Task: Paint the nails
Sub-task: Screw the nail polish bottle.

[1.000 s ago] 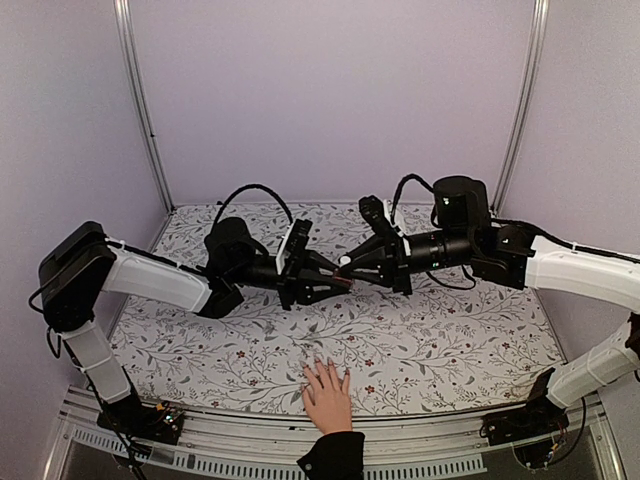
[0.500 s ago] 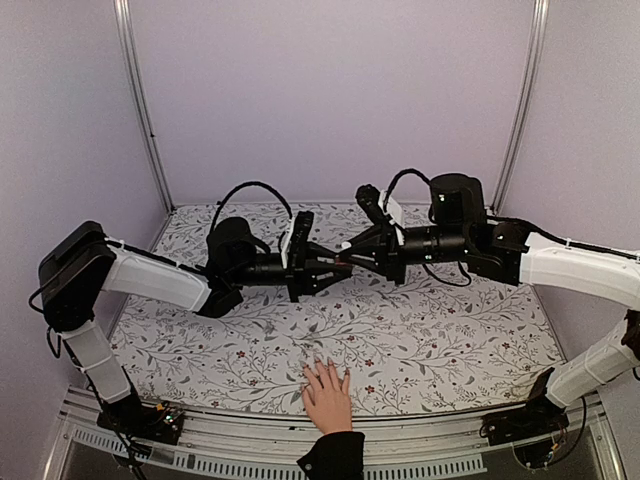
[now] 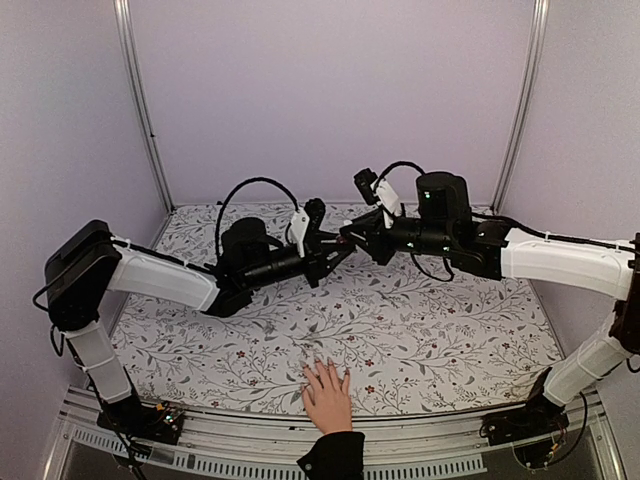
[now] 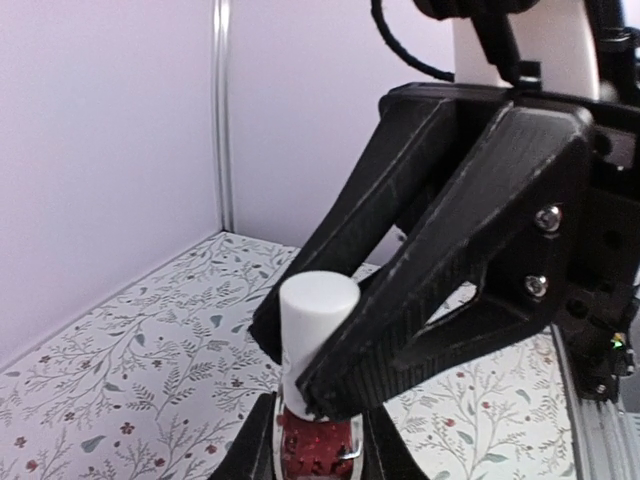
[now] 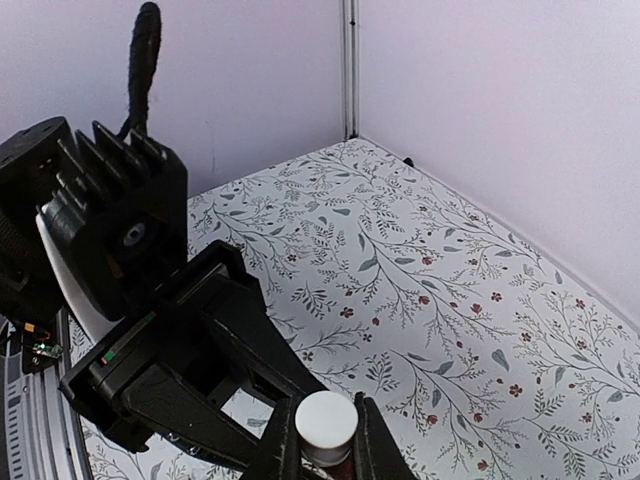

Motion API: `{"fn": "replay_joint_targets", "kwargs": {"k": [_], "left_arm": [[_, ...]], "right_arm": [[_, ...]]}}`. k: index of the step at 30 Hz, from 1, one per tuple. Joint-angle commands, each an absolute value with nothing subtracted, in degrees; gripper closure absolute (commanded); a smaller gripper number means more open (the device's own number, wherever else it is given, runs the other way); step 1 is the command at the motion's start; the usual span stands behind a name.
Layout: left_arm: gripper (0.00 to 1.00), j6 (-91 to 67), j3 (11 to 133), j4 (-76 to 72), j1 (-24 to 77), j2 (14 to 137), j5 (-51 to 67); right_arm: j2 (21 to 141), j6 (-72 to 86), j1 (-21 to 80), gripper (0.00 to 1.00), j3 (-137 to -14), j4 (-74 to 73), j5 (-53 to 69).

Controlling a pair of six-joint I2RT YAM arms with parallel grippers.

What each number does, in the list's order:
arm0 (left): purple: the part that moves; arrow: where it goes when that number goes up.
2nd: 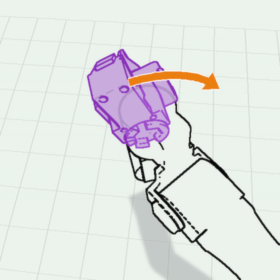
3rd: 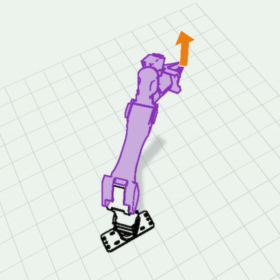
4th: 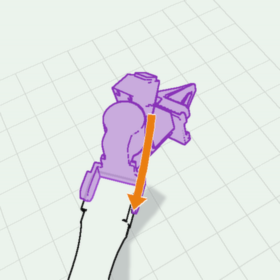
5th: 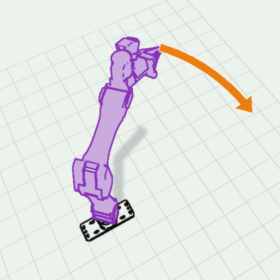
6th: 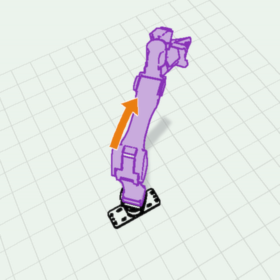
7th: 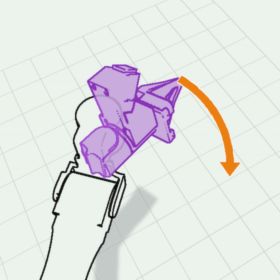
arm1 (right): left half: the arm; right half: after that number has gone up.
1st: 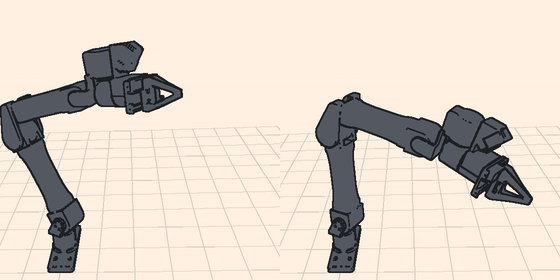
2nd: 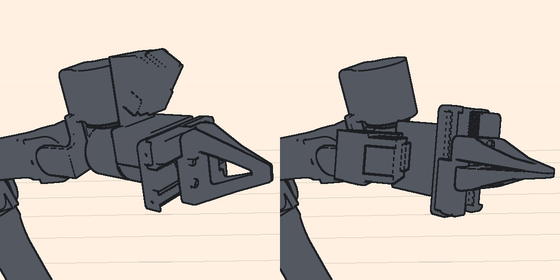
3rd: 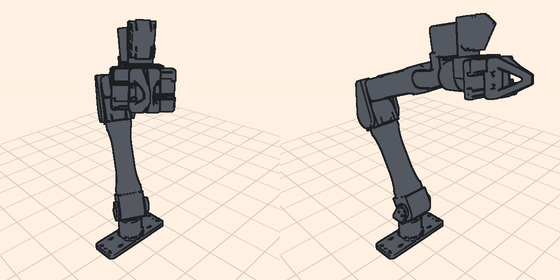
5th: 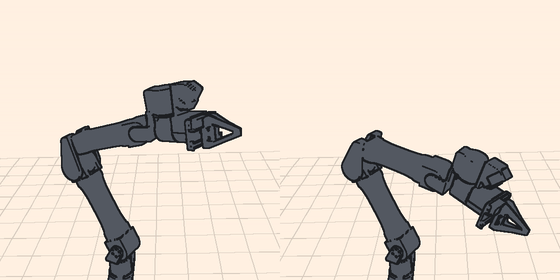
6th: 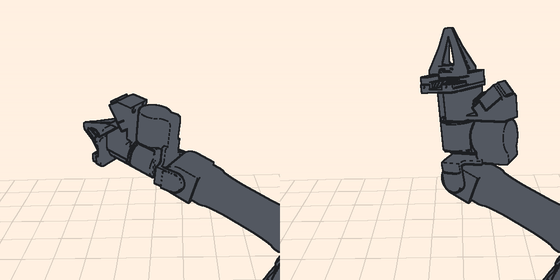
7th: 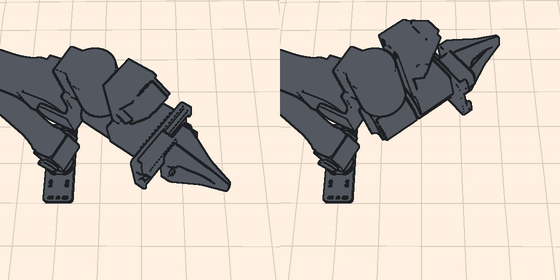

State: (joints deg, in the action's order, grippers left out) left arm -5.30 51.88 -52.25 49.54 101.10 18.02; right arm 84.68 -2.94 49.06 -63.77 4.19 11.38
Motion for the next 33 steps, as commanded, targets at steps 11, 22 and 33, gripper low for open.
{"fn": "replay_joint_targets", "kwargs": {"k": [11,22,33], "left_arm": [[1.0,-2.3,60.4,-48.1,54.6,105.5,1.5],[1.0,-1.4,57.5,-49.3,53.3,102.4,7.6],[1.0,-1.8,51.0,-50.0,48.1,95.4,30.5]], "right_arm": [[89.4,2.0,51.4,1.0,-67.1,6.2,7.8],[86.5,0.7,51.4,0.52,-65.9,7.3,11.7],[78.4,-6.6,50.8,0.38,-63.1,3.5,21.7]]}}
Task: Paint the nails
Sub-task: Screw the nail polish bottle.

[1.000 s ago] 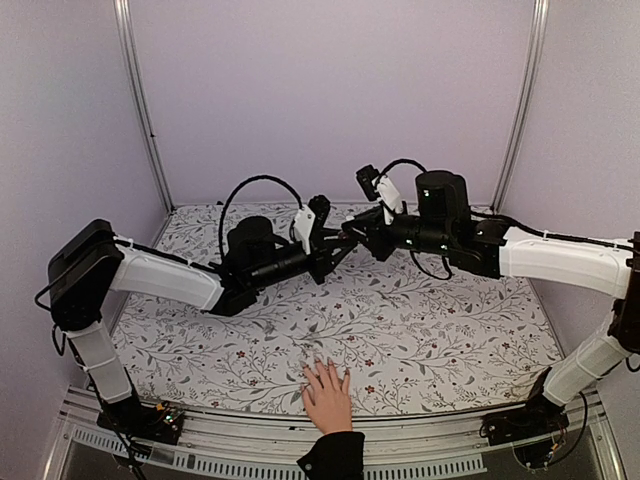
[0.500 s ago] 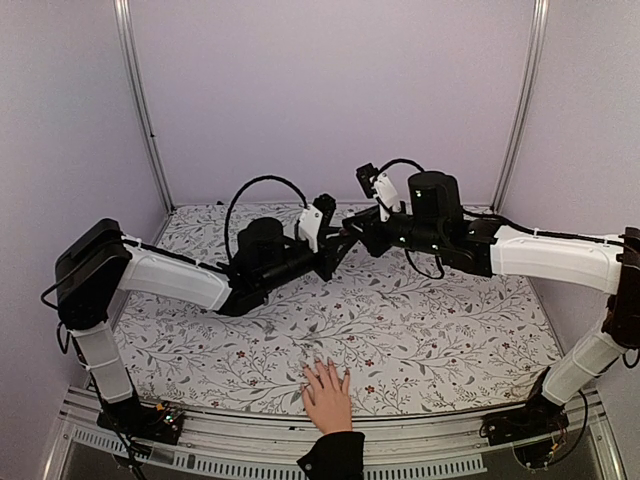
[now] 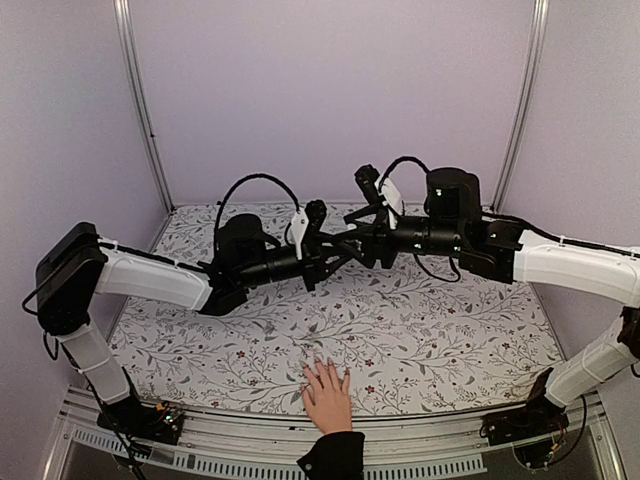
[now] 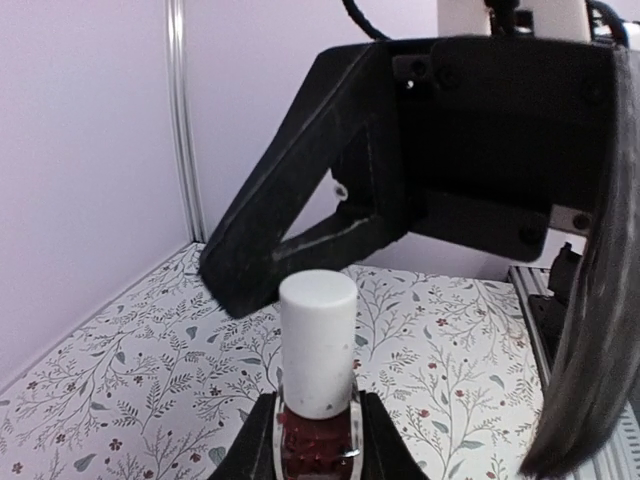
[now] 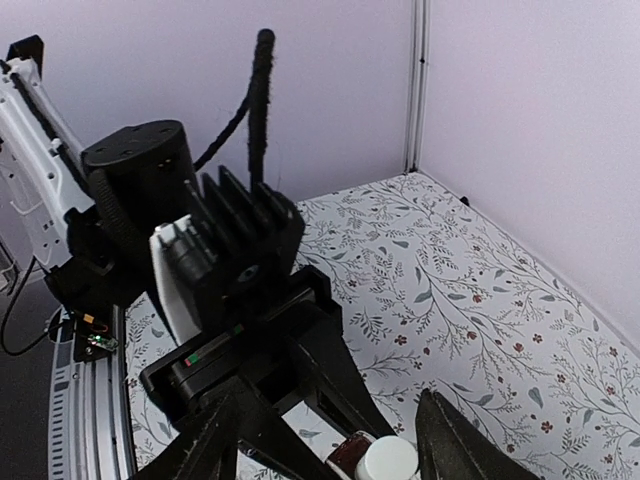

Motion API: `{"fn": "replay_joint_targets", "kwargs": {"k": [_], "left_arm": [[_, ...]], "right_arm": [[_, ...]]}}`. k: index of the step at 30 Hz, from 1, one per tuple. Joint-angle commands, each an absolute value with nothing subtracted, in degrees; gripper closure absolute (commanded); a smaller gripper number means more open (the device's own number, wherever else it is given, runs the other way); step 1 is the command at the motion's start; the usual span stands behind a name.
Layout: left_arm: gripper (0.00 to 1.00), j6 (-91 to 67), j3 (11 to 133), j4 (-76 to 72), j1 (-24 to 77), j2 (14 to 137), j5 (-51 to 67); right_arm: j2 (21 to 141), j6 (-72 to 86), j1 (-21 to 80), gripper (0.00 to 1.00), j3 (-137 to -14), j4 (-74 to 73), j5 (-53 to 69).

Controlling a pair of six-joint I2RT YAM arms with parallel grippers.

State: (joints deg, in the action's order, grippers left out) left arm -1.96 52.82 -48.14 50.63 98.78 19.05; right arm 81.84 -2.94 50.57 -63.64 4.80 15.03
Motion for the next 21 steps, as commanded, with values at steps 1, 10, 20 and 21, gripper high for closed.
{"fn": "replay_joint_targets", "kwargs": {"k": [1,10,20,21], "left_arm": [[1.0,-1.9,50.6,-50.5,47.6,95.1,32.8],[1.0,-4.8,50.1,-53.4,46.1,94.4,49.0],[1.0,-8.3,51.3,-56.2,46.1,95.4,59.0],[1.0,-8.5,51.3,-56.4,46.1,95.4,59.4]], "right_arm": [[77.6,-7.1,50.8,0.38,-62.8,3.2,22.6],[75.0,-13.0,50.5,0.46,-62.3,-1.6,33.2],[77.9,-15.7,50.5,0.62,-65.7,-5.0,40.6],[78.1,-15.8,50.6,0.64,-66.0,-5.2,41.1]]}}
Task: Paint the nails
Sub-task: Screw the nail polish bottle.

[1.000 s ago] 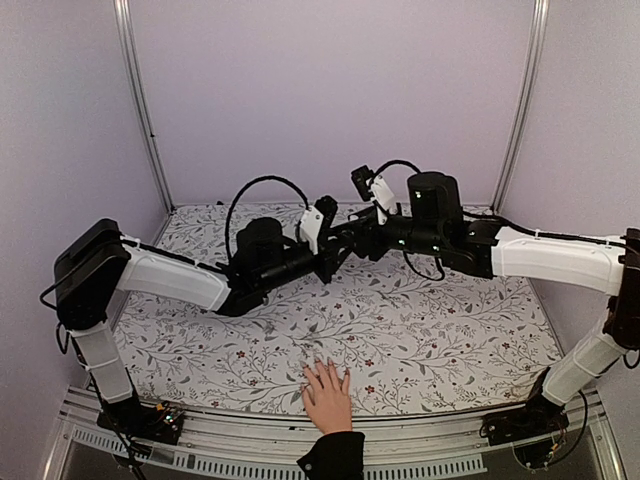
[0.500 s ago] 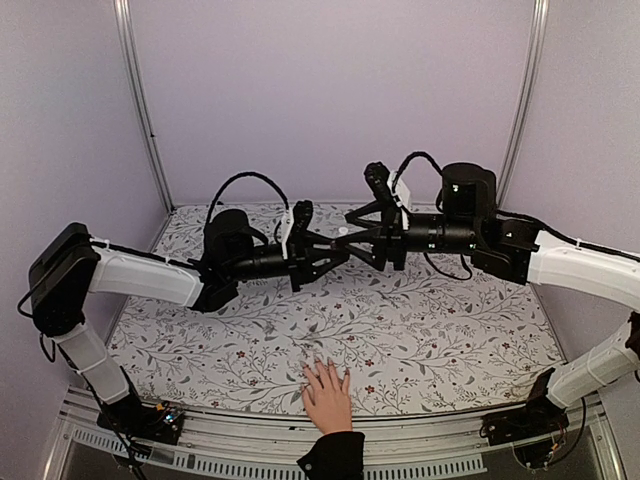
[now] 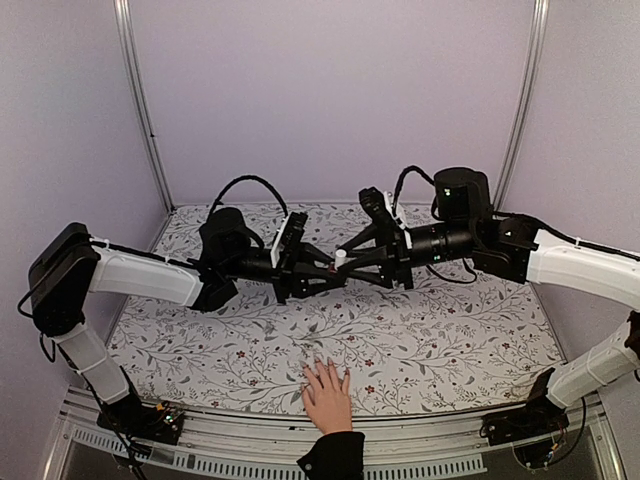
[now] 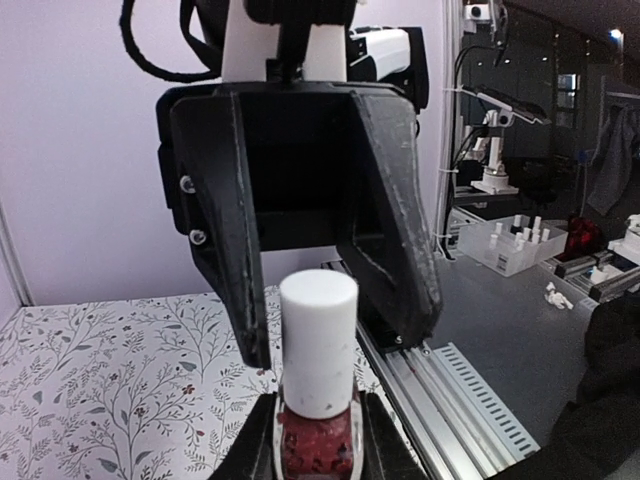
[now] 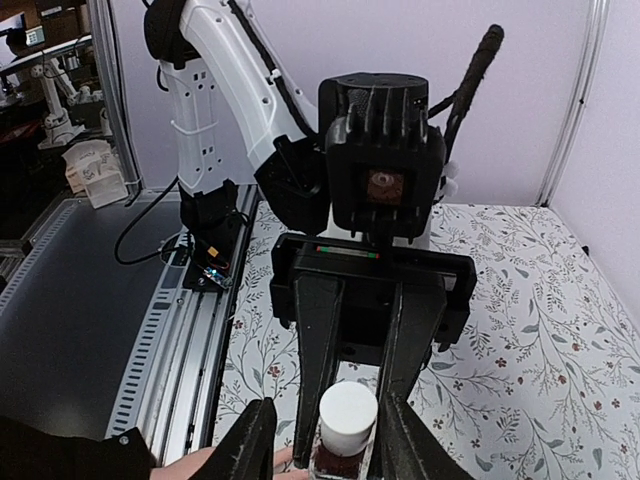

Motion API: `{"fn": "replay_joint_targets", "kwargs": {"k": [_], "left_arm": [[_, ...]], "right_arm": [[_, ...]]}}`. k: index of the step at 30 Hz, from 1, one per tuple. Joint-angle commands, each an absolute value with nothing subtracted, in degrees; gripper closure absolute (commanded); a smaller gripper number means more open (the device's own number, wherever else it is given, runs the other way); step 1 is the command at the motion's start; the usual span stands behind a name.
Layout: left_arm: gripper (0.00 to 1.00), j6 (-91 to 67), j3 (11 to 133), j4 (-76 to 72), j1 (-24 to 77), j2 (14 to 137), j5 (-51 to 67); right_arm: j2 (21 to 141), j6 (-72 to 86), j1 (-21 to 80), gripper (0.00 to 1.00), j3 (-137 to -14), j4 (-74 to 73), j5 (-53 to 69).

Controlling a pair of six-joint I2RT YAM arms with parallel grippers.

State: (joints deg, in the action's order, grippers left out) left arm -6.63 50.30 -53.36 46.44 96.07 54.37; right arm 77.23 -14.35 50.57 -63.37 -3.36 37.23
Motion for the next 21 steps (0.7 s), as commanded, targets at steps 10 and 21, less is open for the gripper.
{"fn": "replay_joint_targets", "kwargs": {"k": [10,21], "left_arm": [[1.0,-8.5,51.9,-55.3,46.1,95.8,58.5],[1.0,-6.9,51.3,-53.5,46.0,94.0,46.3]], "right_arm": [[79.2,-16.0,50.5,0.85,-67.5,-6.1,43.0],[81.0,-14.6,50.5,1.0,-67.8,-6.3,38.4]]}}
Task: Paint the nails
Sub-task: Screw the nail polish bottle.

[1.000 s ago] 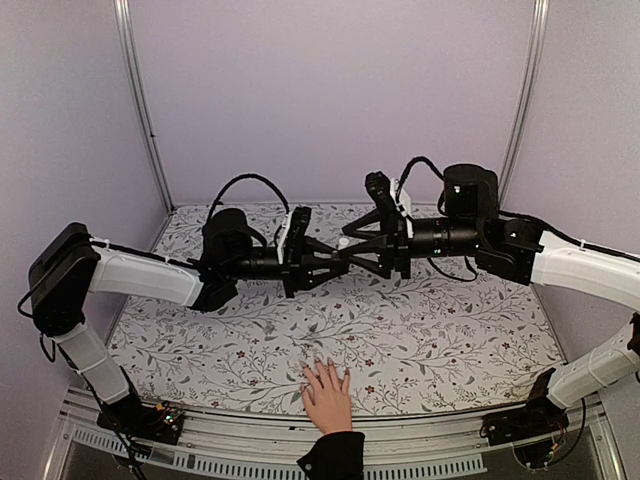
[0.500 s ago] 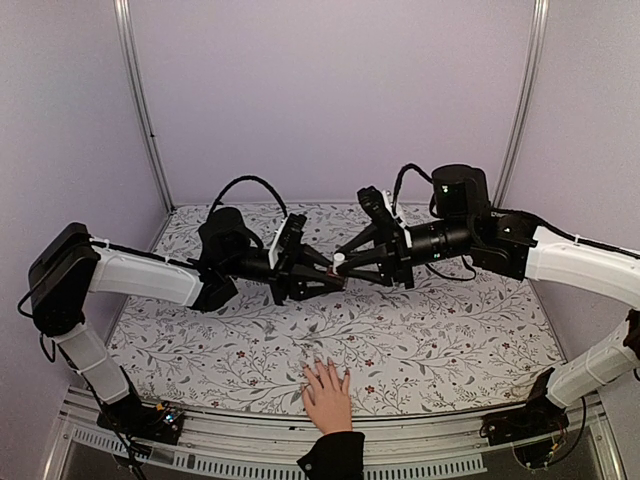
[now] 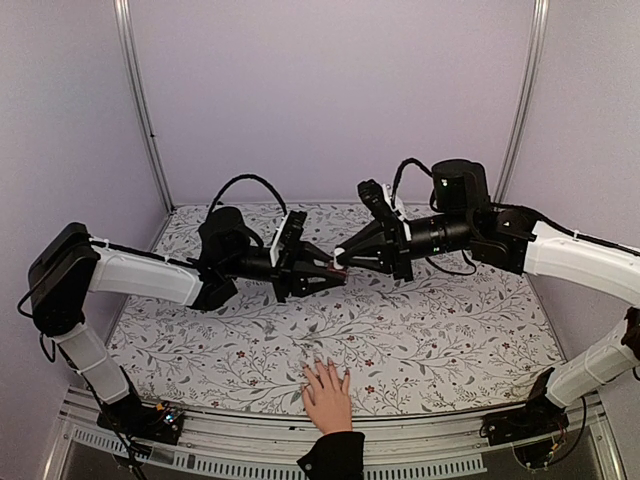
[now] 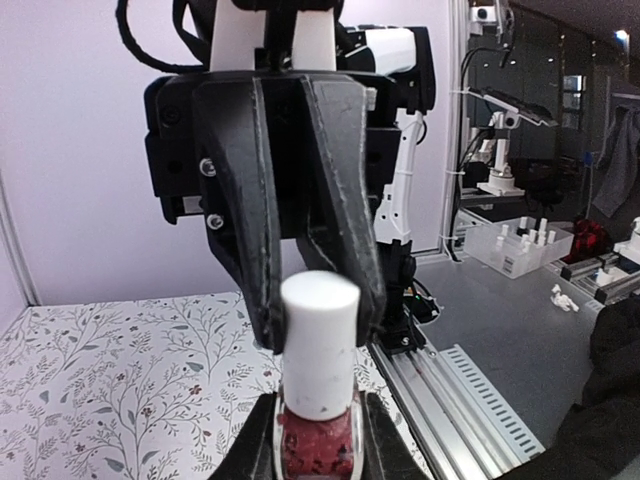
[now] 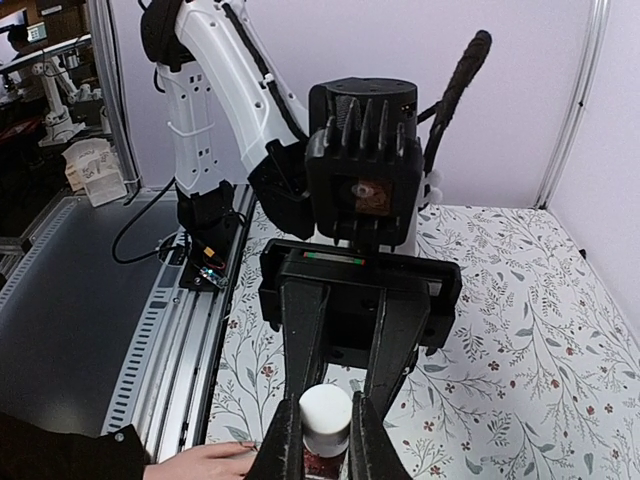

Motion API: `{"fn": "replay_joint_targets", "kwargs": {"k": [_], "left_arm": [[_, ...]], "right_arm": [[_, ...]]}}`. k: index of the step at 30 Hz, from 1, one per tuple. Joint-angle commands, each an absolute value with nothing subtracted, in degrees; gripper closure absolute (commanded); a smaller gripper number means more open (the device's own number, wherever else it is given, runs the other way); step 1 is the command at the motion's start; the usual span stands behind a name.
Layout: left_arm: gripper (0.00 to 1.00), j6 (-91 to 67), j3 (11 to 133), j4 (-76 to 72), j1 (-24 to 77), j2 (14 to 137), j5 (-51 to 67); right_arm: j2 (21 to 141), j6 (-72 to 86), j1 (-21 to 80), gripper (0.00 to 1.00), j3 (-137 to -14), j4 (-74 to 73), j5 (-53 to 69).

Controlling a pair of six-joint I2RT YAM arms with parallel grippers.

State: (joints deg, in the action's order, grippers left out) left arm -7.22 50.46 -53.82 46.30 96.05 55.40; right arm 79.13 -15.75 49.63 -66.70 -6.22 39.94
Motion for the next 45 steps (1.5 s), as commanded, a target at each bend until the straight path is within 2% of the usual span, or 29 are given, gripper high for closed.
{"fn": "replay_joint_targets", "kwargs": {"k": [1,15,25,31,38,40,43,45], "left_arm": [[1.0,-6.8,51.2,-53.5,46.0,93.8,44.8],[1.0,-6.6,51.6,-54.8,46.4,95.2,21.1],[1.0,-5.0,55.4,-55.9,48.6,101.8,5.4],[1.0,-2.5,58.0,-54.5,50.5,104.1,1.7],[1.0,-0.7,55.8,-52.4,49.9,102.1,2.9],[1.0,-1.2,54.1,-52.3,48.8,100.7,6.4],[1.0,-3.2,51.2,-54.1,46.6,98.0,15.2],[1.0,-3.7,49.6,-54.7,45.3,96.8,23.6]], "right_arm": [[81.1,-14.5,50.5,1.0,-67.8,-6.0,37.7],[84.5,-7.2,50.6,1.0,-67.2,1.2,21.4],[90.3,-0.3,51.4,1.0,-67.7,6.9,9.3],[92.7,2.5,52.8,1.0,-69.3,7.6,4.9],[91.0,2.5,52.8,1.0,-68.1,7.5,4.7],[89.7,2.0,52.7,0.93,-67.5,7.5,5.4],[87.5,1.1,52.6,0.7,-66.4,7.5,7.0],[86.1,0.6,52.3,0.61,-65.5,7.6,8.9]]}}
